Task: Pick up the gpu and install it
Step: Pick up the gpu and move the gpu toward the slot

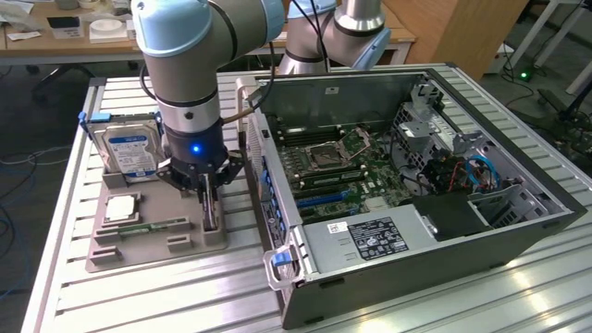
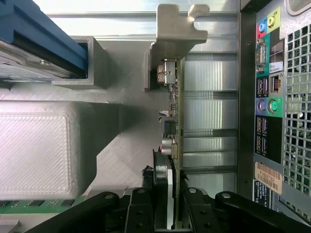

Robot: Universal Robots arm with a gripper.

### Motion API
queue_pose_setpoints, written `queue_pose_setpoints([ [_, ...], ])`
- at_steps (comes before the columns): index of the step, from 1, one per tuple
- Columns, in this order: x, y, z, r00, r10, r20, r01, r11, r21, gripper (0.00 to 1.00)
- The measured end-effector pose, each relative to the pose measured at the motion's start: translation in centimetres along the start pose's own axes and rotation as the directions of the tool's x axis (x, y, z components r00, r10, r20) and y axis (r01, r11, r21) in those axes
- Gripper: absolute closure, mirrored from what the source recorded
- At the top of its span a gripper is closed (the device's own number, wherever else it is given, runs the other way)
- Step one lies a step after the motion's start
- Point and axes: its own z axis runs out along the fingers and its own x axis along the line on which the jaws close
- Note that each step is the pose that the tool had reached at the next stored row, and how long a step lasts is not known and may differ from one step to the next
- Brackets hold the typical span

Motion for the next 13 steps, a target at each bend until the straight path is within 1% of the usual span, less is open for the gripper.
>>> queue_pose_setpoints([
  [13, 0.0, 0.0, 0.0, 1.0, 0.0, -0.0001, 0.0, 1.0, 0.0, 0.72],
])
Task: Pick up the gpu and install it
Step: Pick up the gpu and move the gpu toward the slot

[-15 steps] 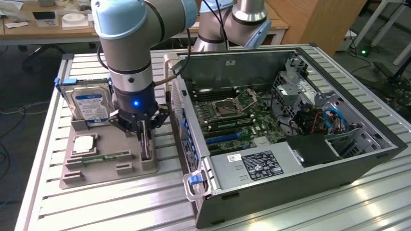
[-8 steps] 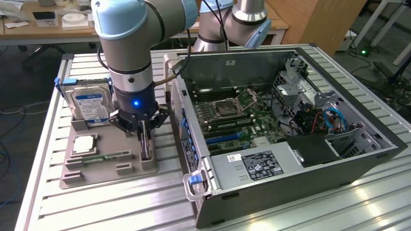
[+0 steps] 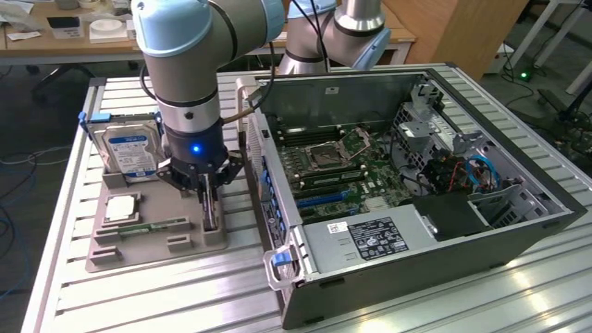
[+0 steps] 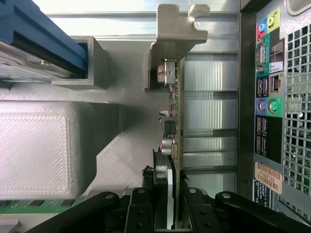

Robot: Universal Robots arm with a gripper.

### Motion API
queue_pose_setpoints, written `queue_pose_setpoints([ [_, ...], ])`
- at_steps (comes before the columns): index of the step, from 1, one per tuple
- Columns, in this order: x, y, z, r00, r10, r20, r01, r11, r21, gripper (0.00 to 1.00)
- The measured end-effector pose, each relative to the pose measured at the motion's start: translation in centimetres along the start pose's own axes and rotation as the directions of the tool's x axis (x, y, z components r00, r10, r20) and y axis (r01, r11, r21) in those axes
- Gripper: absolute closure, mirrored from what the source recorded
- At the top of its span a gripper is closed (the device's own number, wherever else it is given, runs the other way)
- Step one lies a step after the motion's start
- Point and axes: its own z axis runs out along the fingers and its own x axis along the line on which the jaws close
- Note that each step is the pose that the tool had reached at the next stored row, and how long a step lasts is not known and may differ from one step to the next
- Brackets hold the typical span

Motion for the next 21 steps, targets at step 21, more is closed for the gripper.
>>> queue_pose_setpoints([
  [21, -0.1, 0.02, -3.75, 1.0, 0.0, -0.0001, 0.0, 1.0, 0.0, 0.72],
])
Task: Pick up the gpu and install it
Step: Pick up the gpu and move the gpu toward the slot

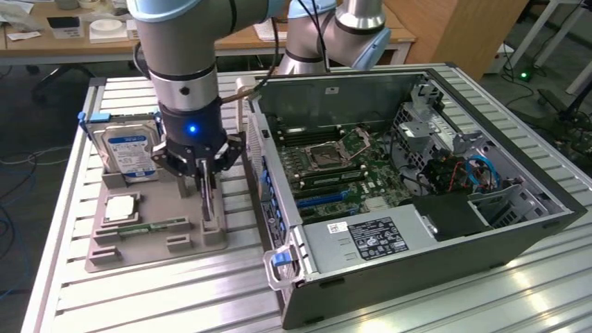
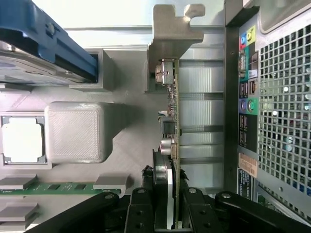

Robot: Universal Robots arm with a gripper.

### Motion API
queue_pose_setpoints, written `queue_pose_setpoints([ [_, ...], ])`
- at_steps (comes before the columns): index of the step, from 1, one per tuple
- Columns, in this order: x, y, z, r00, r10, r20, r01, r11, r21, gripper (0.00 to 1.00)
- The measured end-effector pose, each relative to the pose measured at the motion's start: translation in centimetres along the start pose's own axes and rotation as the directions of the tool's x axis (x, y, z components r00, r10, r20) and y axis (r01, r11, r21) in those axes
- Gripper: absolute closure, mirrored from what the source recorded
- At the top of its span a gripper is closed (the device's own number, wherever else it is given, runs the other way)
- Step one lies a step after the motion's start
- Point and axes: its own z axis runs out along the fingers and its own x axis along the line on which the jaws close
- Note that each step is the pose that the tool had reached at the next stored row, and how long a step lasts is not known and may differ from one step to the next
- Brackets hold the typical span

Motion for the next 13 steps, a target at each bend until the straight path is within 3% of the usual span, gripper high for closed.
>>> queue_pose_setpoints([
  [5, 0.0, 0.01, -1.3, 1.0, 0.0, 0.0001, 0.0, 1.0, 0.0, 0.72],
  [13, -0.1, 0.02, -4.62, 1.0, 0.0, 0.0, 0.0, 1.0, 0.0, 0.72],
])
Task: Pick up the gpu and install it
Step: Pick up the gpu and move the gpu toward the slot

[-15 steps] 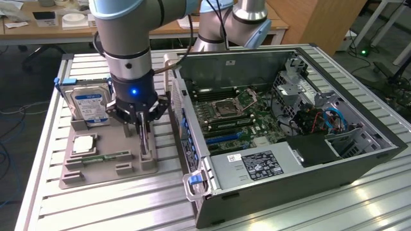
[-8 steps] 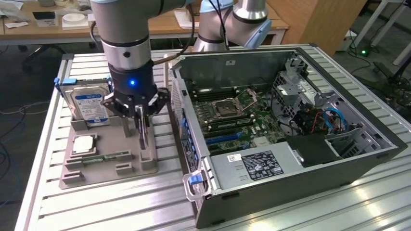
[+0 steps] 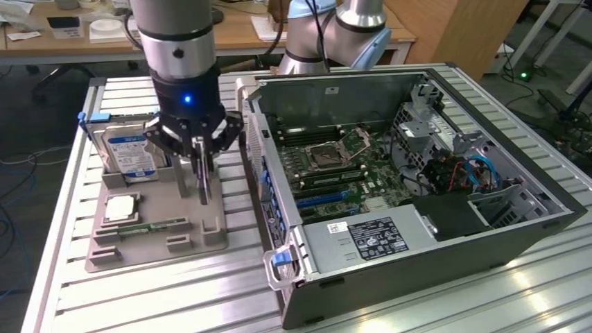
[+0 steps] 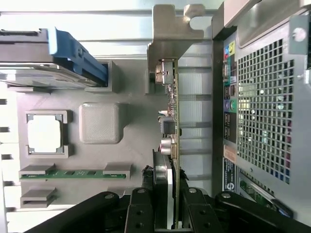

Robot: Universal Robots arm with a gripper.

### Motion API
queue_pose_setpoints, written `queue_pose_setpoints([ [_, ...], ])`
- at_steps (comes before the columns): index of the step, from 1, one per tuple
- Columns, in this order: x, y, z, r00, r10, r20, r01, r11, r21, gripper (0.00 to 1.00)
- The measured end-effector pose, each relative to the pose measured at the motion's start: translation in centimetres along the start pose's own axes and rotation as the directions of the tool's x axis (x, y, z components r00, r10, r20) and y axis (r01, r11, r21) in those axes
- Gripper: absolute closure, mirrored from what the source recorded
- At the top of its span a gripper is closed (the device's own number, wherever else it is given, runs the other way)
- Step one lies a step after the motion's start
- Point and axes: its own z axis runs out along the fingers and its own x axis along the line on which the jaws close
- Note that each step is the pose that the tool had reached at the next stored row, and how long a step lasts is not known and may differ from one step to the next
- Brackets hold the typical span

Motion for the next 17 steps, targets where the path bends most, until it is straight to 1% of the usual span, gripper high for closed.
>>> queue_pose_setpoints([
  [17, -0.2, 0.04, -7.71, 1.0, 0.0, 0.0, 0.0, 1.0, -0.0002, 0.72],
])
